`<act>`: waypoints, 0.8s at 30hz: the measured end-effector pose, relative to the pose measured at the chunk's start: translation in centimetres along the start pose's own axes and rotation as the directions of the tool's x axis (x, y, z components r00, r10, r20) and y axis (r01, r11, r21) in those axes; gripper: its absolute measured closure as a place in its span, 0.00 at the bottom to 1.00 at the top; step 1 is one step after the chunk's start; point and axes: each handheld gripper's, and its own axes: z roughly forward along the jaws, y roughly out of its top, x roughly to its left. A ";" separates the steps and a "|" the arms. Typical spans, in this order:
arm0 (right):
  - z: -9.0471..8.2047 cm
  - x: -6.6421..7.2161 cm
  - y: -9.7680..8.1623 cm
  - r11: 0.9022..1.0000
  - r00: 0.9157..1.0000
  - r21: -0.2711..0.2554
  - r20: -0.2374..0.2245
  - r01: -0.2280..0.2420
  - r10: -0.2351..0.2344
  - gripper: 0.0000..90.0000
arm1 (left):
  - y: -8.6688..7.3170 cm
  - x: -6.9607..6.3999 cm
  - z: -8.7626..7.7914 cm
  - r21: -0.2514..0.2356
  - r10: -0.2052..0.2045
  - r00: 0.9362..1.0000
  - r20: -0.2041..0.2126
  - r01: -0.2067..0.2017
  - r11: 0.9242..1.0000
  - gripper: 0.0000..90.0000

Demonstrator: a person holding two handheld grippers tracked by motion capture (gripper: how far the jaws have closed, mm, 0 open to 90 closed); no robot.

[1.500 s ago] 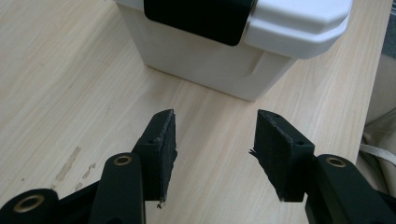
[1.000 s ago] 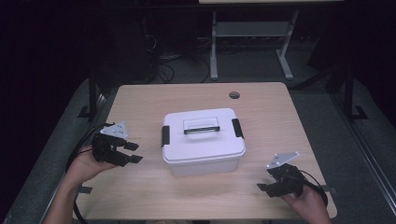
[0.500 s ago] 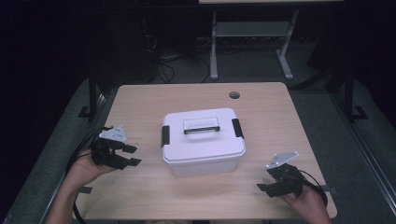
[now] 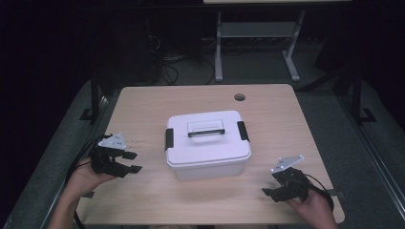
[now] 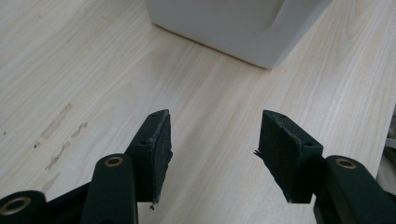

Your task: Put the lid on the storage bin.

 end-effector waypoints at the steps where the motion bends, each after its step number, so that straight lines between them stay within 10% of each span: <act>1: 0.0 0.0 0.0 1.000 1.000 0.000 -0.001 0.001 -0.001 0.35 | -0.1 0.0 0.0 0.000 0.001 1.000 -0.004 -0.001 1.000 0.48; 24: 0.1 0.2 0.1 1.000 1.000 0.008 -0.002 0.002 -0.002 0.35 | -2.6 -0.5 -0.1 -0.002 -0.020 0.999 -0.033 0.020 1.000 0.45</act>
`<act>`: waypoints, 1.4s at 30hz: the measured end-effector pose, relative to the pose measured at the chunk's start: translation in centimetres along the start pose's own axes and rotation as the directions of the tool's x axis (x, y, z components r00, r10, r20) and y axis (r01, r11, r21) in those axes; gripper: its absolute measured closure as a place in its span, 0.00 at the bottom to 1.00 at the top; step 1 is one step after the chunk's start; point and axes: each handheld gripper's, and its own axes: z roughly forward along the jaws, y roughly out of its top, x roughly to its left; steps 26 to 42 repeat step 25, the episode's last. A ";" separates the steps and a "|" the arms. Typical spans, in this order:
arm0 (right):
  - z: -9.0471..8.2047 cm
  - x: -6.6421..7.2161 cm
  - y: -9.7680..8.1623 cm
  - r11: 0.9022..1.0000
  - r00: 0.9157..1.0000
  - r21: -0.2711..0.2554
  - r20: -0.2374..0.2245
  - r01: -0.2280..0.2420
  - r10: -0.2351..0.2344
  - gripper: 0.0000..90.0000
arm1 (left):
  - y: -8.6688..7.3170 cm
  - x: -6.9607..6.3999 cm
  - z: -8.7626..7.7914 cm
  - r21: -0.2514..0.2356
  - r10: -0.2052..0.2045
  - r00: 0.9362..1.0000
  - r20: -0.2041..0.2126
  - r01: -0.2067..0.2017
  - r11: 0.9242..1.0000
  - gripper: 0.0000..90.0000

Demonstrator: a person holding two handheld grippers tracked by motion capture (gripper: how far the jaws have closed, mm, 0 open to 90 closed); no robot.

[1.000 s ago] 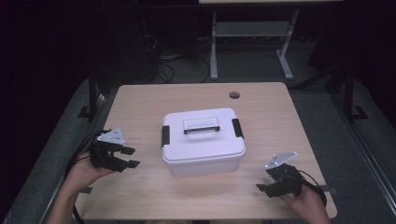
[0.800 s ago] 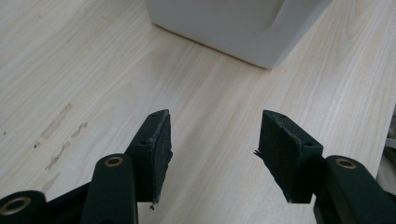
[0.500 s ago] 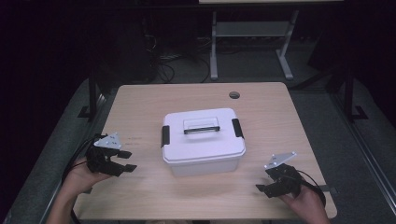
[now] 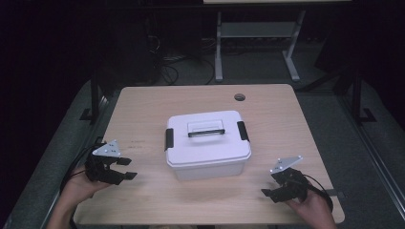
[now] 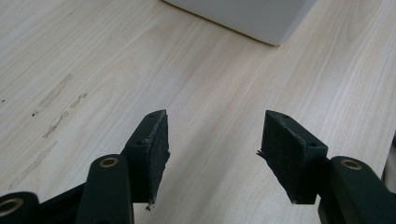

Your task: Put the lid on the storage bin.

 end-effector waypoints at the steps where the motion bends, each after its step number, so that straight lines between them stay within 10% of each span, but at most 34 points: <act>1: 0.0 0.0 0.0 1.000 1.000 0.000 0.000 -0.001 0.001 0.35 | -0.1 0.0 0.0 -0.001 0.002 1.000 -0.003 -0.002 1.000 0.45; 42: 0.0 0.3 -0.2 1.000 1.000 -0.007 0.000 -0.001 0.001 0.35 | -2.3 -0.9 -0.1 -0.011 -0.018 1.000 -0.017 0.018 1.000 0.43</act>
